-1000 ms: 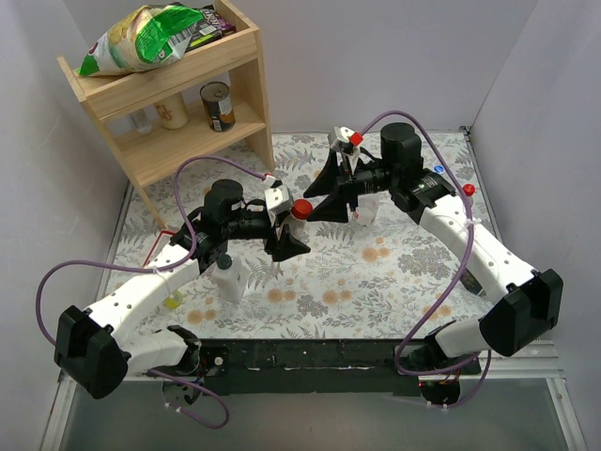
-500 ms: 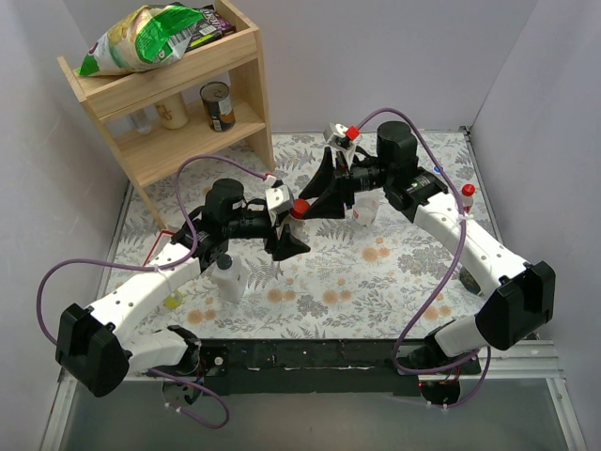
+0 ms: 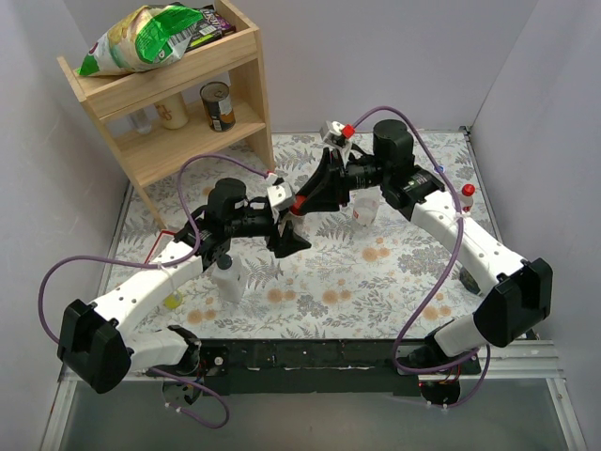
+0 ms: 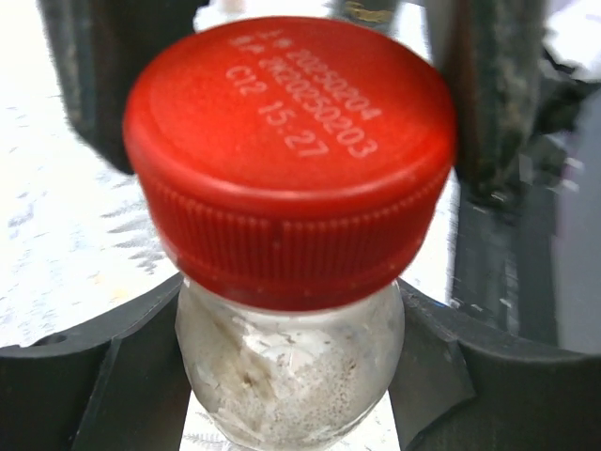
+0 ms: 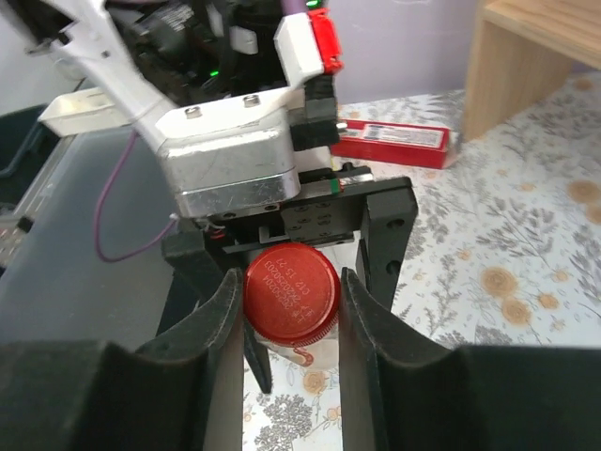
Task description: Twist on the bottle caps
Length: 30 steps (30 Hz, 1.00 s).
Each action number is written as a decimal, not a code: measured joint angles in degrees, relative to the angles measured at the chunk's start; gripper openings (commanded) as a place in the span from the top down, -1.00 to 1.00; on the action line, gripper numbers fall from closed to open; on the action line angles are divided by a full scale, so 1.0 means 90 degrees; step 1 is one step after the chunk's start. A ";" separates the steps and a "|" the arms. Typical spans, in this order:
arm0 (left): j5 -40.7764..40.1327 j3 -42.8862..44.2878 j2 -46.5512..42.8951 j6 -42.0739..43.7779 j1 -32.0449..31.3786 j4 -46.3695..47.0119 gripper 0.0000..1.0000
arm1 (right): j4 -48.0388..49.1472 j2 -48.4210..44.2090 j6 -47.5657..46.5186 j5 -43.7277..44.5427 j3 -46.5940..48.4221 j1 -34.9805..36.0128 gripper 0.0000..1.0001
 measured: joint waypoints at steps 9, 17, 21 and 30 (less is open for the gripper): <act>-0.2251 0.0000 0.0036 -0.0260 -0.0391 0.0517 -0.54 | -0.0913 -0.0015 -0.0418 0.1455 0.0503 0.0080 0.91; -0.2982 -0.0012 -0.0199 -0.0270 -0.0277 0.0160 -0.96 | -0.1292 -0.0221 -0.1241 0.2140 0.0085 -0.0221 0.91; -0.3065 -0.0119 -0.0748 -0.0056 0.0151 -0.0418 -0.96 | -0.1188 -0.0381 -0.1547 0.2064 -0.0685 -0.0486 0.88; -0.3405 -0.0134 -0.1418 0.0070 0.0379 -0.1277 -0.96 | -0.0185 -0.0228 -0.2021 0.1715 -0.2147 -0.0568 0.80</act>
